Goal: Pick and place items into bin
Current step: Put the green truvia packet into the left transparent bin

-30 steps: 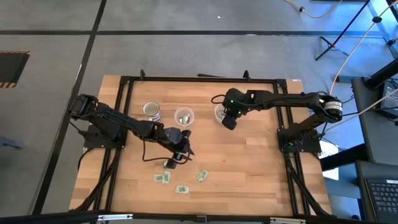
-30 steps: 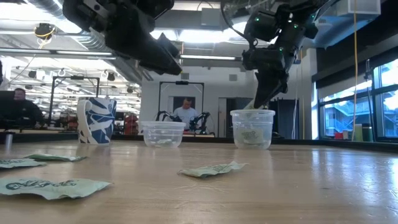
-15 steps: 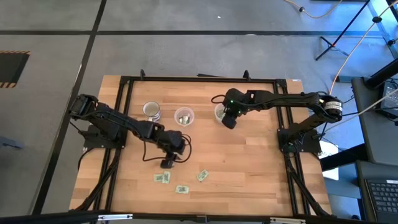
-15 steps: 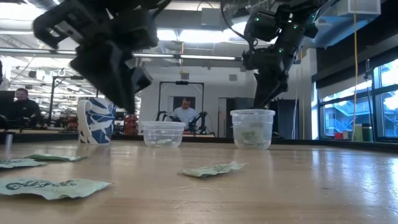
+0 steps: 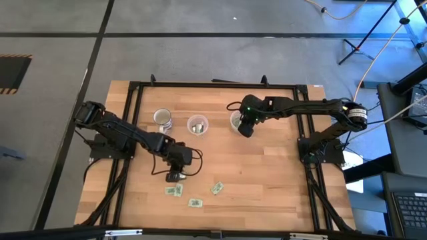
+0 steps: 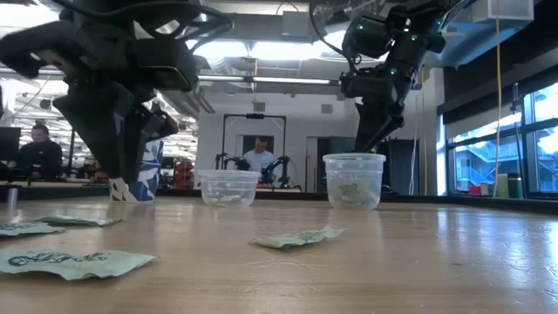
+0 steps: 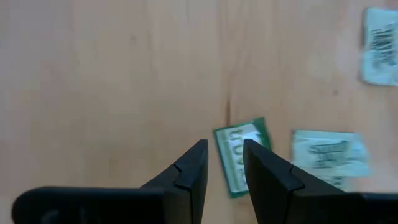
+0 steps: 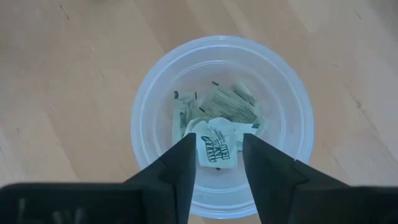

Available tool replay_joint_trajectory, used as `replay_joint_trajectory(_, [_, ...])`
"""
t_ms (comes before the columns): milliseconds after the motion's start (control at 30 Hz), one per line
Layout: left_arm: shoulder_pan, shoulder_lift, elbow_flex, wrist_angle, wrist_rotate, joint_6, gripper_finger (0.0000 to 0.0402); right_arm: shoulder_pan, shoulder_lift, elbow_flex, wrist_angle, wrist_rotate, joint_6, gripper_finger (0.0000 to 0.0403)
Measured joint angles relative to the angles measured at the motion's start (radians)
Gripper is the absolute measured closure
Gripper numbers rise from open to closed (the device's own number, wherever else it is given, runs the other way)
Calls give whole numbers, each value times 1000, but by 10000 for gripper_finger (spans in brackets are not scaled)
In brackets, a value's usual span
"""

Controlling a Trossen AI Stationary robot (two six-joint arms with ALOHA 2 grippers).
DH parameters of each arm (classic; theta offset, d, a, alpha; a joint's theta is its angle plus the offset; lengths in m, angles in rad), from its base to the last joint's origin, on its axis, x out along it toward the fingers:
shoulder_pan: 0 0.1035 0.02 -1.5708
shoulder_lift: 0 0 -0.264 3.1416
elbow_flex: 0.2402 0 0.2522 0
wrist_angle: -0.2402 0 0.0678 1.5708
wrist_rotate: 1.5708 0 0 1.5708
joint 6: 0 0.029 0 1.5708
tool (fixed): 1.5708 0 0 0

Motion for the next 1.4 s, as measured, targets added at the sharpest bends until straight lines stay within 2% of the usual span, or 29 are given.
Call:
replay_joint_trajectory(167, [-27, 0, 0, 13, -74, 57, 296, 0, 0, 0, 1, 0, -16, 268])
replay_joint_trajectory(367, [-60, 0, 0, 77, -85, 91, 299, 0, 0, 0, 1, 0, -16, 268])
replay_joint_trajectory(700, [-85, 27, 0, 68, -144, 81, 295, 0, 0, 0, 1, 0, -16, 268])
replay_joint_trajectory(1000, [-85, 96, 0, 75, -123, 79, 282, 0, 0, 0, 1, 0, -16, 268])
replay_joint_trajectory(1400, [-84, 175, 6, 70, -119, 77, 303, 0, 0, 0, 2, 0, -17, 268])
